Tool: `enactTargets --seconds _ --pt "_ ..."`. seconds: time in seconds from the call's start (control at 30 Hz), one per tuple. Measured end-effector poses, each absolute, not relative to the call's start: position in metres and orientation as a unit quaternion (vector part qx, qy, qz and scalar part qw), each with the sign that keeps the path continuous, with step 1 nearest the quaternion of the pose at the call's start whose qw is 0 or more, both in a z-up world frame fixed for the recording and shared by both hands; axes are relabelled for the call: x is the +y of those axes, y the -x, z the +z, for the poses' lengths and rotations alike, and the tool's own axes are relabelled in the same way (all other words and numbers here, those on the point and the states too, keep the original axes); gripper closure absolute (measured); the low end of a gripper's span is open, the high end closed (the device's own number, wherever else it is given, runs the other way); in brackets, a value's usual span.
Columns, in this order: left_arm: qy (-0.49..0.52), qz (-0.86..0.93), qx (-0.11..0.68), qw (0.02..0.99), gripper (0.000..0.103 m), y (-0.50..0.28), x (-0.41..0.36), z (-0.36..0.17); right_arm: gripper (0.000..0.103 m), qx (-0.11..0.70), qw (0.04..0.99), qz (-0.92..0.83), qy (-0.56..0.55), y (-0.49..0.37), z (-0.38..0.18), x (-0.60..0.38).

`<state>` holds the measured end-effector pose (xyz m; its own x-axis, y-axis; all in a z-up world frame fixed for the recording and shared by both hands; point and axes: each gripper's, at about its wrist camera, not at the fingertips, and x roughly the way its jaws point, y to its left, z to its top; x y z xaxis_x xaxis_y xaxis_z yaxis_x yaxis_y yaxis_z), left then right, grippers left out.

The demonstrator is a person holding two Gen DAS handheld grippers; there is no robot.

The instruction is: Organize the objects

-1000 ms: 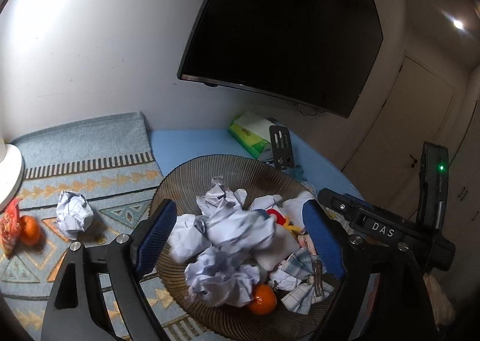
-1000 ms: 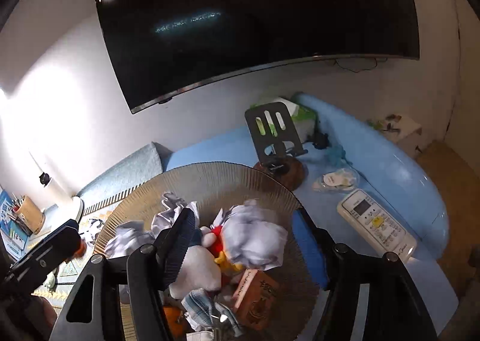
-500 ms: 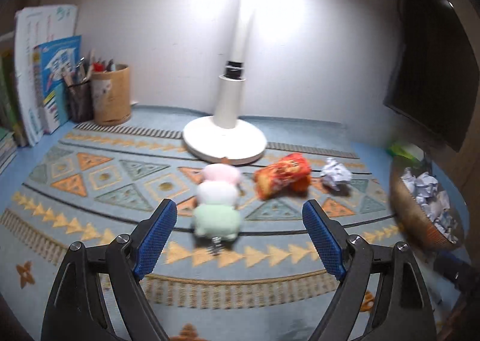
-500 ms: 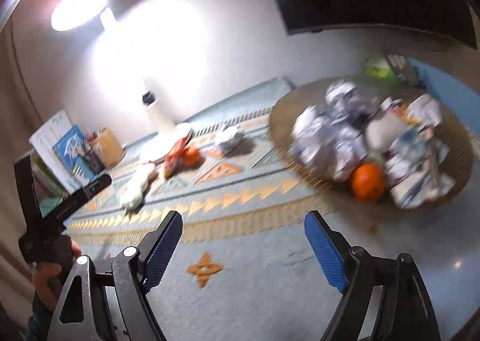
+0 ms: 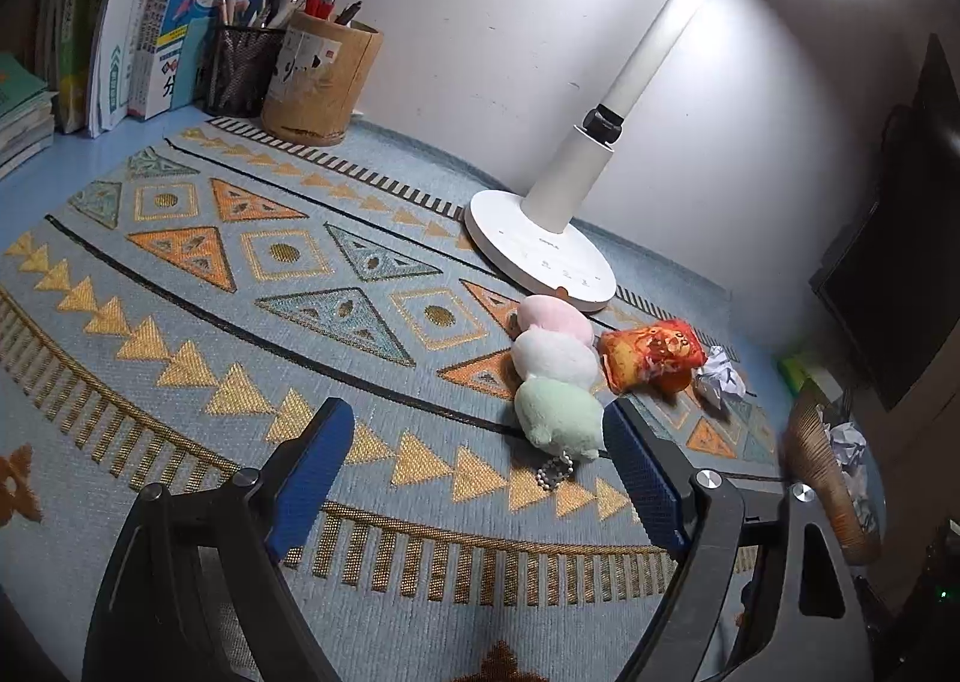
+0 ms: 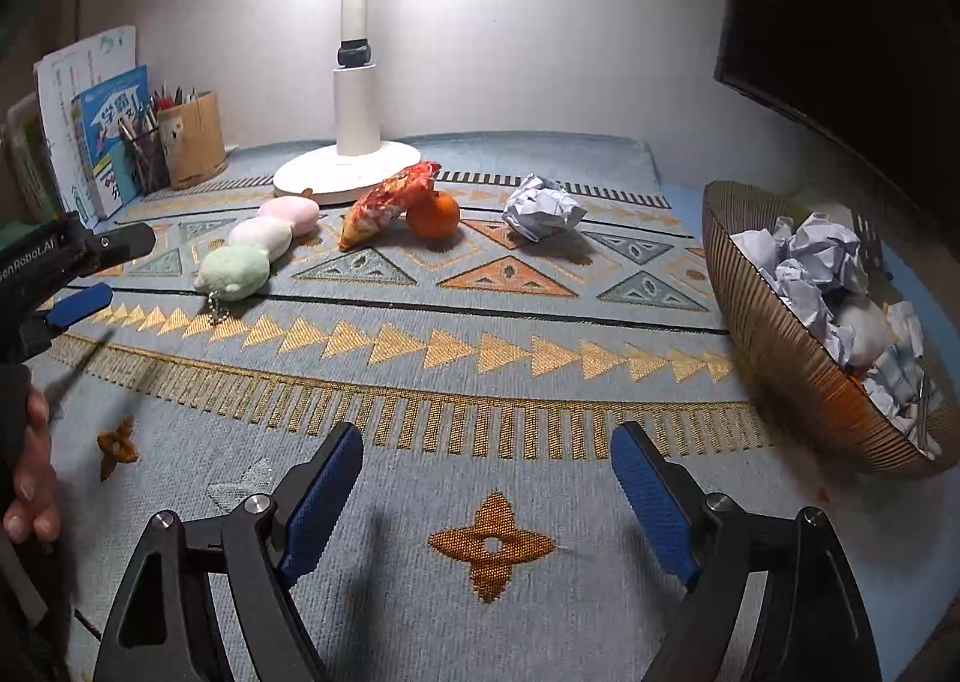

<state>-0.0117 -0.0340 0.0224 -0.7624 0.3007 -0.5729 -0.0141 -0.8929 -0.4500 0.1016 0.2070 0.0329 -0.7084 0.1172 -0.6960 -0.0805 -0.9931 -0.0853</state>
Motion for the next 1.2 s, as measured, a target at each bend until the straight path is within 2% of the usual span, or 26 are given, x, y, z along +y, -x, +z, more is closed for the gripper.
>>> enactTargets --seconds 0.13,0.37,0.53,0.8,1.2 --pt "0.331 0.916 -0.213 0.078 0.019 0.009 -0.033 0.021 0.019 -0.012 0.049 0.921 0.387 -0.098 0.030 0.211" --pt "0.330 0.930 -0.133 0.094 0.017 0.004 -0.004 0.028 0.019 -0.026 0.037 0.916 0.398 -0.093 0.027 0.204" --pt "0.331 0.927 -0.152 0.088 0.017 0.004 -0.012 0.026 0.019 -0.027 0.036 0.916 0.398 -0.093 0.028 0.204" --pt "0.337 0.926 -0.129 0.109 0.017 0.005 -0.001 0.027 0.019 -0.029 0.048 0.914 0.402 -0.090 0.027 0.204" --pt "0.335 0.922 -0.143 0.129 0.017 0.002 -0.004 0.027 0.019 -0.025 0.054 0.905 0.422 -0.084 0.021 0.207"
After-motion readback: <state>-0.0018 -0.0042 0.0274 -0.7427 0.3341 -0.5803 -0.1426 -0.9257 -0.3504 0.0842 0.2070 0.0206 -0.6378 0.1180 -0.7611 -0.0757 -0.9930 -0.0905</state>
